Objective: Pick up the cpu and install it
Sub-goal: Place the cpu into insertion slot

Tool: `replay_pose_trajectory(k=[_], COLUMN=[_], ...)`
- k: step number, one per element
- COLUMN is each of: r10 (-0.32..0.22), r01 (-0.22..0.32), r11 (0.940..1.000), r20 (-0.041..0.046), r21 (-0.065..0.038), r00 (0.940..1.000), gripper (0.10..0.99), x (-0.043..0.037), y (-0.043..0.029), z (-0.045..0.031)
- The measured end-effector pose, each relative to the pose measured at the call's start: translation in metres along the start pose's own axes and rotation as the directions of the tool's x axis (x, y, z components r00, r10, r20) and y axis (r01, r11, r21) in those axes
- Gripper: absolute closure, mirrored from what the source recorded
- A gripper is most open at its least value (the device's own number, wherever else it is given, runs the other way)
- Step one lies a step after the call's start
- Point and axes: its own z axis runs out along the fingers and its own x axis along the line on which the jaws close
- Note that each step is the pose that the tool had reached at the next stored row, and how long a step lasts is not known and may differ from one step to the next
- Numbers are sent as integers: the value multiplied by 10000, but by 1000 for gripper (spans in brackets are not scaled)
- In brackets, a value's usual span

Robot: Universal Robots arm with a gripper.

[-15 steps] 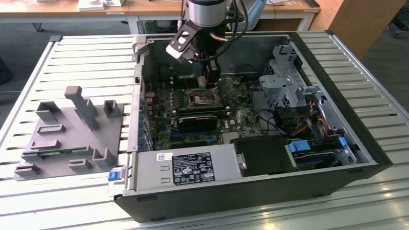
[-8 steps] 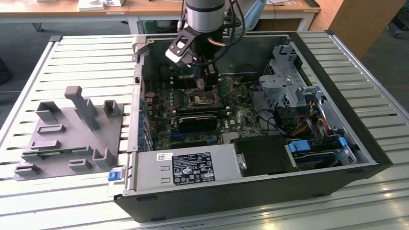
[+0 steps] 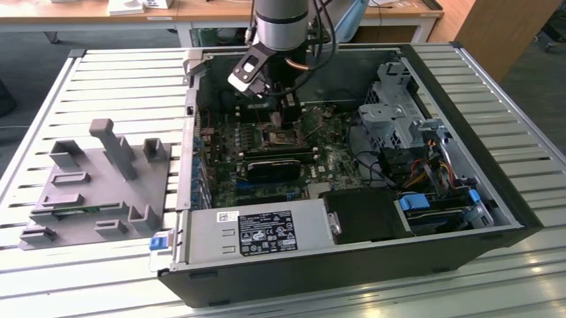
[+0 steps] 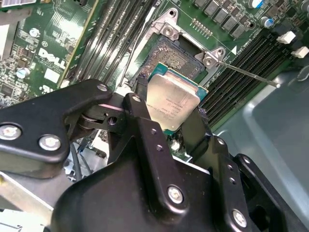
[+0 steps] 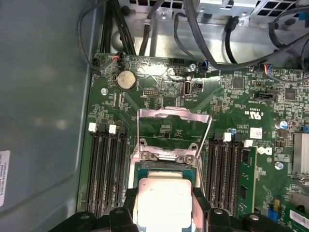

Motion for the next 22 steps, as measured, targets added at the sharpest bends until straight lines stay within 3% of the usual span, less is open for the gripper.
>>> replay_pose_trajectory(k=[4, 12, 18, 22], r10=[372, 374, 375, 375], r01=[-372, -374, -375, -375], r11=[9993, 9993, 9993, 9993], r20=[28, 51, 52, 52], r21=[-5, 16, 18, 18], r00=[9993, 9993, 9993, 9993], gripper=[553, 553, 553, 553], x=[12, 17, 17, 16], y=[-13, -22, -35, -43], z=[52, 169, 196, 255])
